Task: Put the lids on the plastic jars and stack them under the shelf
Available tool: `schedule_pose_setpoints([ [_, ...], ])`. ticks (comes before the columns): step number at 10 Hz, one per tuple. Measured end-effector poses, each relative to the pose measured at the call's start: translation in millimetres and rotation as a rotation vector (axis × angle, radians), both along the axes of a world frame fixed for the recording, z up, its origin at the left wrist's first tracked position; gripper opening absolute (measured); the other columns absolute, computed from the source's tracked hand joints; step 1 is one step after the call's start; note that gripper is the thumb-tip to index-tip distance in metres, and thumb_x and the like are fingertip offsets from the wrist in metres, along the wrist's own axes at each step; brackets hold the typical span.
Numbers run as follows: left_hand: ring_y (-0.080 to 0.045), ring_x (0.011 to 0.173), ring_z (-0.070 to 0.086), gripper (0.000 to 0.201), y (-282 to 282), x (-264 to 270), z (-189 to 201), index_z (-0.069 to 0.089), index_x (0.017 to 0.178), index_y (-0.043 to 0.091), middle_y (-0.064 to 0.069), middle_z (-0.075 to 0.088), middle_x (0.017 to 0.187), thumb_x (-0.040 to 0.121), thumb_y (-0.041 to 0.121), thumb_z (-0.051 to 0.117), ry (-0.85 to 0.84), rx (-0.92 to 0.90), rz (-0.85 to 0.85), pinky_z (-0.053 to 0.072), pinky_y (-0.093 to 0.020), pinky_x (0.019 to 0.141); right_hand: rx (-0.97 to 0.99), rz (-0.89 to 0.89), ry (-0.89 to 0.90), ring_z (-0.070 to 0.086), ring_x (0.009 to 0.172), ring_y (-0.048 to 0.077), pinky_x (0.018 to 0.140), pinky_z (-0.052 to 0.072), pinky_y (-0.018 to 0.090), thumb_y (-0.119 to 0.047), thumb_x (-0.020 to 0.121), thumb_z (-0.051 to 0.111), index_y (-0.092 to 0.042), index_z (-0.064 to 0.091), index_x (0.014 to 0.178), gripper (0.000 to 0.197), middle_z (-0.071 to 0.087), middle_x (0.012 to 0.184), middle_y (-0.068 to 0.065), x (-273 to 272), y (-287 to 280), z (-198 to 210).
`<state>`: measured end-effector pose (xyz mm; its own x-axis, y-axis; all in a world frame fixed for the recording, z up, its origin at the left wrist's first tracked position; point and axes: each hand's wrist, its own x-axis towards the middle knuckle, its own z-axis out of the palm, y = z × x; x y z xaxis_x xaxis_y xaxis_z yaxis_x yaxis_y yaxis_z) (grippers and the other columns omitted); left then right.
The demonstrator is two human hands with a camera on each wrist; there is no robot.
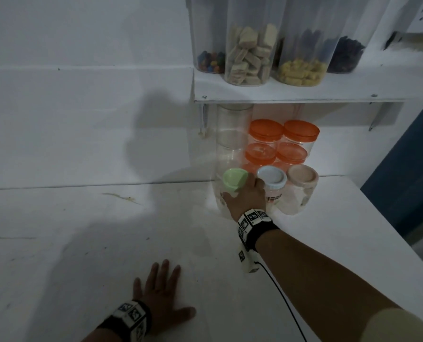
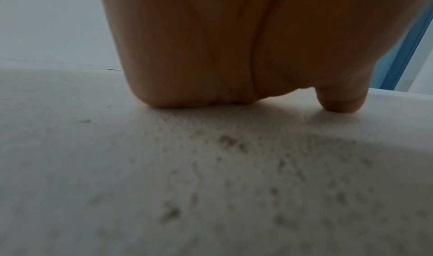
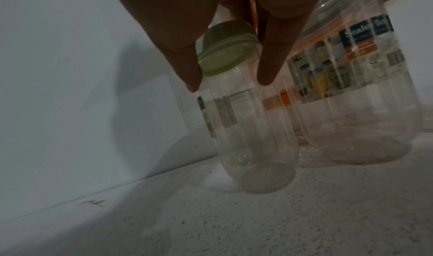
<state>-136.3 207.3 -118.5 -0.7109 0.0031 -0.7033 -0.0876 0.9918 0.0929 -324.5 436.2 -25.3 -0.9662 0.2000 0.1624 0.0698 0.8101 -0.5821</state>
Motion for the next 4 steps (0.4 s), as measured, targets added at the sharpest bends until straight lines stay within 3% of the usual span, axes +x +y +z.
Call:
schedule_pose_setpoints([
  [1,-0.023,0.153,-0.034,0.125,-1,1,-2,-0.026,0.159,0.041,0.008,-0.046,0.158,0.068,0.101,0.035,0.009,0.013,0.001,-0.011,-0.065,0.121,-0.028,0.01,-0.015,0.048,0.13,0.043,0.11,0.044,0.05,-0.043,0.084,0.079,-0.01,0.019,0.156,0.099,0.035,0.147,0.019,0,-2,3],
  [3,-0.024,0.153,-0.034,0.123,1,3,4,-0.026,0.159,0.039,0.006,-0.042,0.162,0.071,0.099,0.036,0.026,0.019,-0.005,-0.012,-0.065,0.121,-0.086,0.016,0.022,0.049,0.129,0.043,0.109,0.045,0.05,-0.042,0.085,0.079,-0.014,0.019,0.157,0.098,0.036,0.146,0.018,20,-1,11],
  [4,-0.023,0.154,-0.031,0.123,1,5,10,-0.025,0.159,0.04,0.006,-0.039,0.164,0.071,0.1,0.037,0.047,0.031,-0.004,-0.01,-0.064,0.122,-0.092,0.048,0.051,0.047,0.13,0.038,0.107,0.047,0.048,-0.044,0.091,0.069,-0.011,0.033,0.152,0.078,0.043,0.142,0.016,44,4,9],
])
